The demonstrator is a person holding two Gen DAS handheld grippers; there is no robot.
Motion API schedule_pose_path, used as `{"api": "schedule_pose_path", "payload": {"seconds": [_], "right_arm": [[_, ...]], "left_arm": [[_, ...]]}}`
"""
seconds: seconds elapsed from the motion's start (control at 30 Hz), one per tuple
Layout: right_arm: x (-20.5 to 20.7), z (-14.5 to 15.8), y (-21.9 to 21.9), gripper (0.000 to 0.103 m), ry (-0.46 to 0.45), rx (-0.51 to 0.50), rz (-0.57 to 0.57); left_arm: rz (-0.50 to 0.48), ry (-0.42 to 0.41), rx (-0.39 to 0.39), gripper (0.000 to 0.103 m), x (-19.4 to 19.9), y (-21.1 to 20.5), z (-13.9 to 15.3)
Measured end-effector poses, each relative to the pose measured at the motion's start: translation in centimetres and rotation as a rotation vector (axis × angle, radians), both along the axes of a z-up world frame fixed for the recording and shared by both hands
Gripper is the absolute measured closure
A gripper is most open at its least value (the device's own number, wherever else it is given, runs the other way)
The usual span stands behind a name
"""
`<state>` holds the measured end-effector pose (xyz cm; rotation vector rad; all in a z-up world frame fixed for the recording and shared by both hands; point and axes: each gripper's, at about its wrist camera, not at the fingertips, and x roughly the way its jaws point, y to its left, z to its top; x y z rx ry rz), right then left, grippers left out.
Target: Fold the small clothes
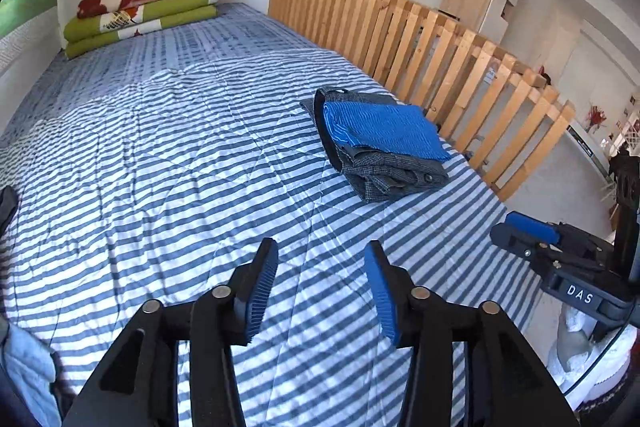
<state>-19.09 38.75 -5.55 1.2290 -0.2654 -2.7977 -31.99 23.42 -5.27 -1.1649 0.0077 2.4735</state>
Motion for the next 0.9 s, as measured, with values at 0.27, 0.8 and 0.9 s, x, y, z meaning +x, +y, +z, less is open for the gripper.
{"api": "schedule_pose_path", "payload": {"seconds": [0.27,0.8,0.9], "right_arm": [[9.0,3.4,-8.8,0.06,0.051,0.039,0.064],[19.4,5.0,-17.5,0.055,0.048,0.093,0.004],[20.1,5.3,-18.3,0.054,0.055,0.114,-0.014]], "left_arm": [[0.019,0.109,-0.014,0.031,12.4,-4.8,4.9],[0.133,0.097,0.008,0.016,25.8,-14.7,5.1],[0.146,0.093,0.012,0.013,26.1,-15.6,4.6]]}}
